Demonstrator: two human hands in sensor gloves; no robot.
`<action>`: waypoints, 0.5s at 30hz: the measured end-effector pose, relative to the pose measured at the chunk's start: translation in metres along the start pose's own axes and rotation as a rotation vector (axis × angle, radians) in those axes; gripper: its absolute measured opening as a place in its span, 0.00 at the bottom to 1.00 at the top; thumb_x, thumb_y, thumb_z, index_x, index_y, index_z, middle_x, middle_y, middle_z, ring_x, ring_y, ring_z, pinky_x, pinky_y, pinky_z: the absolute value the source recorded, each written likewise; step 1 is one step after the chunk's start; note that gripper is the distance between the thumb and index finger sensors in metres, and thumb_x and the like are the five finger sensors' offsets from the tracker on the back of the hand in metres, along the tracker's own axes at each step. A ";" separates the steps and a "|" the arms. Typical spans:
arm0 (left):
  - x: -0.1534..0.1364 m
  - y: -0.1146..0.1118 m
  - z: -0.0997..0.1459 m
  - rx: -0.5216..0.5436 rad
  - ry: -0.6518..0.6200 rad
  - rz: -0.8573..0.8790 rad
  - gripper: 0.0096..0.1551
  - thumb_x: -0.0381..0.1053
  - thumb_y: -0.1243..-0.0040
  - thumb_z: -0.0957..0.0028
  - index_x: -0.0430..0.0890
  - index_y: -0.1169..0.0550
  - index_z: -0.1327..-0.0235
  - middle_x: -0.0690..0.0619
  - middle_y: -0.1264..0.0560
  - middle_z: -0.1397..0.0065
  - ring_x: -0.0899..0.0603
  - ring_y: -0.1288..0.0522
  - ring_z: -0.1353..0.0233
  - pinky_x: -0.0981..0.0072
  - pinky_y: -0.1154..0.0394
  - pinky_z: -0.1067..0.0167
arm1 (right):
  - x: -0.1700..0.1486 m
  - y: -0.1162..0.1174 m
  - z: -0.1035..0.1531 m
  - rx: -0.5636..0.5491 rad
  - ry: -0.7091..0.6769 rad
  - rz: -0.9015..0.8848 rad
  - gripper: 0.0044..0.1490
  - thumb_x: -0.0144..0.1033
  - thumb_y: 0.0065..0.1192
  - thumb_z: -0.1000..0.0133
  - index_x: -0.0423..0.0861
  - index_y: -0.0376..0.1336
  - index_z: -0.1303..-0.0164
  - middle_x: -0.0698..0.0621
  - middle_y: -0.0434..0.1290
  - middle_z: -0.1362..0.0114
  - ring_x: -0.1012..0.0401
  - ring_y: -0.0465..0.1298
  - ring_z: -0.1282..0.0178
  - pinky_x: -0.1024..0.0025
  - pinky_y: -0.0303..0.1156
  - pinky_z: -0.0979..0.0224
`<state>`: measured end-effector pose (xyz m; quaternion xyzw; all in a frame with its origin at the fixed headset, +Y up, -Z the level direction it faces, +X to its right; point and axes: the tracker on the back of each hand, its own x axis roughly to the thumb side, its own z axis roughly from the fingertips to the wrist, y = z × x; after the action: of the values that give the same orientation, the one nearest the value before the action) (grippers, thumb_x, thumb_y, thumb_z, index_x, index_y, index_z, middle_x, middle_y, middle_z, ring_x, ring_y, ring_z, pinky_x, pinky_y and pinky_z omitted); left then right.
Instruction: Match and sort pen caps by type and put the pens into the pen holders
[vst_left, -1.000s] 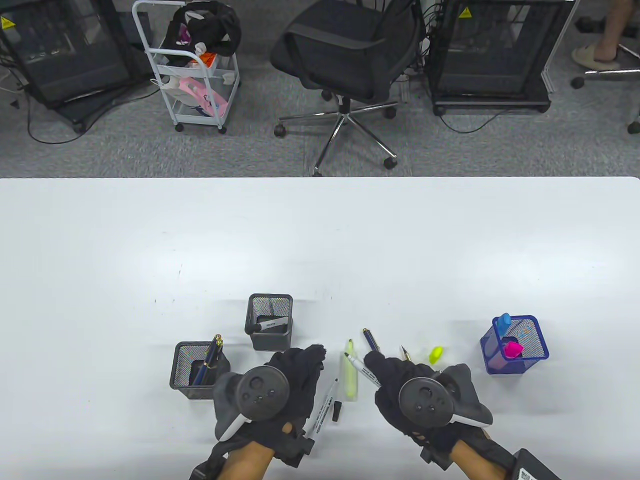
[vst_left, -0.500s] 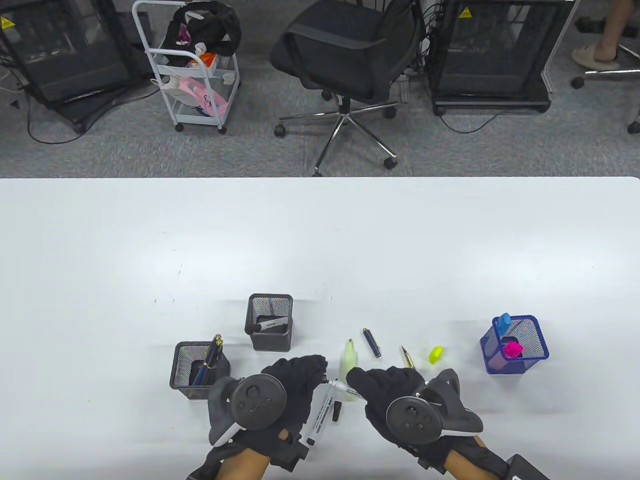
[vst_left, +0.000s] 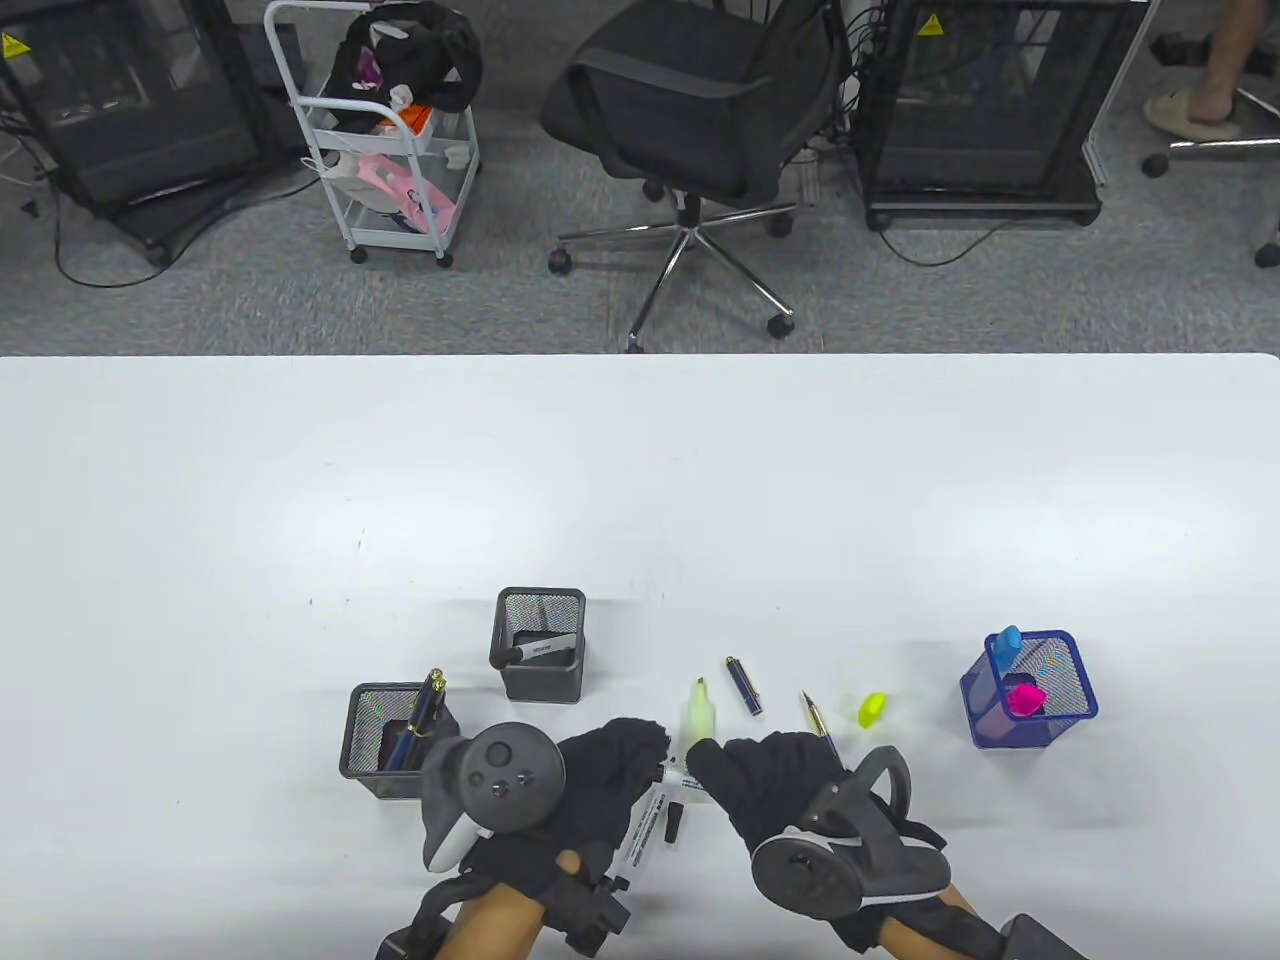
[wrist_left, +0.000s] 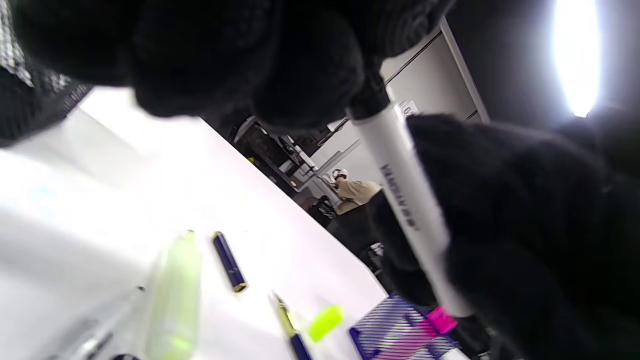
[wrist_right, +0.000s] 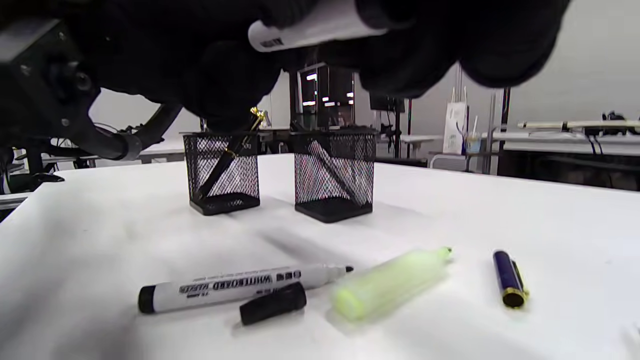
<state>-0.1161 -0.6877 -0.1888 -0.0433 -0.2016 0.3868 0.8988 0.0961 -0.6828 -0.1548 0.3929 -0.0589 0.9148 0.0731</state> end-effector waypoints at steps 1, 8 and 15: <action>0.001 -0.001 0.000 0.007 0.012 0.015 0.25 0.49 0.47 0.48 0.39 0.17 0.47 0.43 0.11 0.62 0.46 0.14 0.71 0.42 0.15 0.61 | 0.001 0.001 -0.001 -0.005 0.006 -0.002 0.38 0.31 0.53 0.51 0.37 0.53 0.29 0.33 0.71 0.36 0.49 0.79 0.49 0.41 0.77 0.37; 0.029 0.006 0.008 0.177 -0.075 -0.086 0.24 0.50 0.41 0.49 0.40 0.17 0.45 0.41 0.11 0.55 0.42 0.12 0.62 0.38 0.17 0.52 | -0.006 -0.001 -0.002 -0.080 0.027 -0.101 0.39 0.34 0.58 0.52 0.36 0.54 0.31 0.37 0.73 0.37 0.49 0.83 0.48 0.45 0.79 0.40; 0.065 0.062 0.022 0.371 -0.114 -0.372 0.23 0.42 0.33 0.49 0.43 0.19 0.40 0.35 0.18 0.39 0.35 0.15 0.48 0.32 0.23 0.45 | -0.049 -0.017 0.009 -0.183 0.223 -0.155 0.44 0.43 0.62 0.49 0.37 0.50 0.28 0.34 0.67 0.29 0.45 0.79 0.37 0.44 0.75 0.34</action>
<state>-0.1265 -0.6002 -0.1622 0.1816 -0.1822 0.2472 0.9342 0.1388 -0.6717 -0.1832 0.2841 -0.1030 0.9351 0.1849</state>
